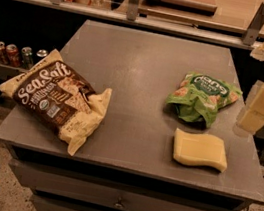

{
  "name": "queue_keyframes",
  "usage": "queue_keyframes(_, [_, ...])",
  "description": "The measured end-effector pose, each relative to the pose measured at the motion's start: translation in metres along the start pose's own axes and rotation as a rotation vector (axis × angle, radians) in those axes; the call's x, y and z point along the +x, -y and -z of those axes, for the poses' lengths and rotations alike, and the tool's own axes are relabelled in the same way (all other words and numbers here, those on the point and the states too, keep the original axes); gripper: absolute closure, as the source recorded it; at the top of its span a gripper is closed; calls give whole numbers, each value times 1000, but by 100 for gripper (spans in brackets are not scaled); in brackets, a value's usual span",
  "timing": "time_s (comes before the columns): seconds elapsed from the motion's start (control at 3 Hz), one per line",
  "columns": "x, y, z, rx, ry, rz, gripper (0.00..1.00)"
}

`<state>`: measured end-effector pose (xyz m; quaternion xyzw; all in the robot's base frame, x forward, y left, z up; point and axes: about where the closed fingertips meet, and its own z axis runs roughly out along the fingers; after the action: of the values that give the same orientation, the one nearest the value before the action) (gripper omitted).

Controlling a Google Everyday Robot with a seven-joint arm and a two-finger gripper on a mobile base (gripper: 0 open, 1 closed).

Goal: Move green rice chip bag near brown chip bag

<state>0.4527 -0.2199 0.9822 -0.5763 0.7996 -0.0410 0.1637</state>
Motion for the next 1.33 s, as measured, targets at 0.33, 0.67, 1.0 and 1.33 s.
queue_keyframes(0.33, [-6,33,-7,39,-18,-139,0])
queue_keyframes(0.67, [-13,55,-20,96,-56,-286,0])
queue_keyframes(1.0, [-14,57,-20,107,-55,-382,0])
queue_keyframes(1.33, [-14,57,-20,107,-54,-384,0])
